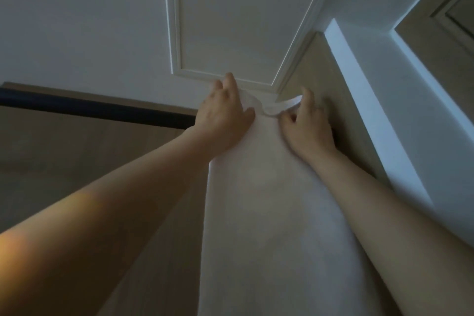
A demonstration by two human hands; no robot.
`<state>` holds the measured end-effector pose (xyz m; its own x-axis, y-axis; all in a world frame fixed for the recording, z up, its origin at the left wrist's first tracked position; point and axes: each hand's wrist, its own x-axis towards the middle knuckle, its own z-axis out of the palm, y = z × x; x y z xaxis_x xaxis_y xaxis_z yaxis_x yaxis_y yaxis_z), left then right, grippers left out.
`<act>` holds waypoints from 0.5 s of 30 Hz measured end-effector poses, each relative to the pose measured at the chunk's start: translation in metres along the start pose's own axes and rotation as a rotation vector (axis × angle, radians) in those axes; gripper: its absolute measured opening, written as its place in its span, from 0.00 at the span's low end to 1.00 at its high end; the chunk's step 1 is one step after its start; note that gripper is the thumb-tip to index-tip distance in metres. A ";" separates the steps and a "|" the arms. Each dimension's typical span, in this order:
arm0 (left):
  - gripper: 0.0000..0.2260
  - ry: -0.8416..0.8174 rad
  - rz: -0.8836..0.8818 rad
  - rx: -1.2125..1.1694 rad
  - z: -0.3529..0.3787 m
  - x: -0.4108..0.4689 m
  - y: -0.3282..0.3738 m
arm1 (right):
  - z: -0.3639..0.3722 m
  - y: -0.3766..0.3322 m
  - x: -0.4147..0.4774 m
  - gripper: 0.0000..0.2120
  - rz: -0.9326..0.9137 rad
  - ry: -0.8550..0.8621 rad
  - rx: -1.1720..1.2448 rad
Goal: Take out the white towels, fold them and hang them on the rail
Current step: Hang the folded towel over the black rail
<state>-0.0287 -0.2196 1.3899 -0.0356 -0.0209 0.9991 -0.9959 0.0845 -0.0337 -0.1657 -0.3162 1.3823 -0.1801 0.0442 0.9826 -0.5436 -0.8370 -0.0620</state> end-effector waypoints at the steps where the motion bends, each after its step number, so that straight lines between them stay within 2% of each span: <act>1: 0.31 0.013 0.007 0.047 0.000 -0.002 0.000 | -0.001 0.001 0.003 0.30 0.006 -0.076 -0.086; 2: 0.31 0.027 0.022 0.087 0.001 -0.005 0.000 | -0.002 0.001 0.006 0.29 -0.002 -0.145 -0.152; 4: 0.25 0.024 0.070 0.141 0.003 -0.011 -0.001 | -0.004 0.003 0.011 0.21 -0.043 -0.249 -0.193; 6: 0.20 0.030 0.115 0.108 0.004 -0.021 -0.003 | -0.005 0.001 0.012 0.22 -0.063 -0.297 -0.204; 10: 0.21 0.257 0.179 -0.052 -0.003 -0.057 -0.014 | -0.001 0.003 0.009 0.23 -0.066 -0.271 -0.238; 12: 0.22 0.309 0.159 -0.065 -0.006 -0.071 -0.020 | 0.000 0.003 0.010 0.24 -0.057 -0.255 -0.244; 15: 0.20 0.234 -0.005 -0.098 -0.012 -0.073 -0.023 | 0.001 0.003 0.010 0.25 -0.054 -0.246 -0.237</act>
<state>-0.0018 -0.2080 1.3183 0.0011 0.2083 0.9781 -0.9827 0.1811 -0.0375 -0.1682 -0.3187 1.3921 0.0418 -0.0721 0.9965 -0.7278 -0.6855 -0.0191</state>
